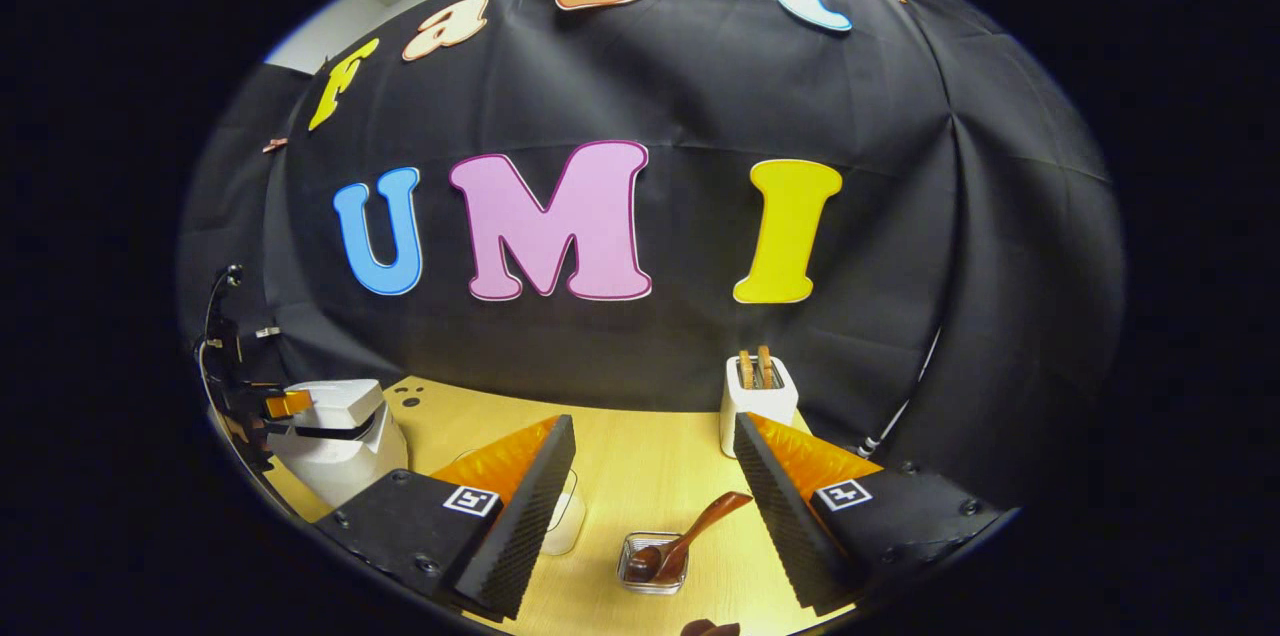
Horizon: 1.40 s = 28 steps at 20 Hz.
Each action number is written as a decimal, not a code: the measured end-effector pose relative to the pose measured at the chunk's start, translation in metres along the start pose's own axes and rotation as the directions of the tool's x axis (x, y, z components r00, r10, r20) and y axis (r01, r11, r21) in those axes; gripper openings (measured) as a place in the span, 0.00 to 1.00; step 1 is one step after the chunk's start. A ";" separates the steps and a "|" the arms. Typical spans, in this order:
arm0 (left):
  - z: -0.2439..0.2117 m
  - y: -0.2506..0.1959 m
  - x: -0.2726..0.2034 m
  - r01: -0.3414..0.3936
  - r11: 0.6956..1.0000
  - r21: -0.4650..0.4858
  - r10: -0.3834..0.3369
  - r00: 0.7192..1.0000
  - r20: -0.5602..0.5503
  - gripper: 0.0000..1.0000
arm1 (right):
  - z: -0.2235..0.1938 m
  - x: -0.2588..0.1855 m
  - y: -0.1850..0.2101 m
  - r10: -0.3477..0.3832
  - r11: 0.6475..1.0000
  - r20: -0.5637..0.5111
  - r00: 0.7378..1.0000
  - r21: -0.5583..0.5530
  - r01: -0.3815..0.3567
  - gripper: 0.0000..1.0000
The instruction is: Close the left gripper, press the button to open the rice cooker; take a wooden spoon from the chopstick holder with the right hand, scoop a spoonful of rice and pour it into the rice cooker, then put the wooden spoon back into the chopstick holder.
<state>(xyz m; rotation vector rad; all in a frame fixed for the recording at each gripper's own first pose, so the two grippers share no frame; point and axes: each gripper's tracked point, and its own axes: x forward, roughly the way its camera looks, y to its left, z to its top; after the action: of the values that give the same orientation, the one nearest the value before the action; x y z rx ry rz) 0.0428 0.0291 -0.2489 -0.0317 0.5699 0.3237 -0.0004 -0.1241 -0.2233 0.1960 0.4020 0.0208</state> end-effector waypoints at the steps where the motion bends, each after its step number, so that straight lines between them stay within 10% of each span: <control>1: -0.009 0.000 0.001 -0.014 1.000 0.001 0.014 1.000 -0.026 1.00 | 0.000 0.003 -0.002 0.011 1.000 -0.003 1.000 -0.007 -0.011 0.99; 18: -0.044 0.001 0.011 -0.175 0.983 -0.049 0.167 0.976 -0.139 1.00 | -0.009 0.009 0.028 0.262 0.962 0.026 0.965 -0.084 -0.259 0.96; 28: 0.016 -0.008 -0.027 -0.087 0.996 -0.013 0.087 0.994 0.063 0.93 | -0.006 0.001 0.054 0.345 0.938 0.039 0.938 -0.039 -0.344 0.96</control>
<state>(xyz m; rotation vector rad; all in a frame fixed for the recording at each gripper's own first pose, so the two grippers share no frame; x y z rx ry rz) 0.0323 0.0157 -0.2214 -0.0068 0.5075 0.4110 -0.0004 -0.0704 -0.2189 0.2332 0.3179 0.3681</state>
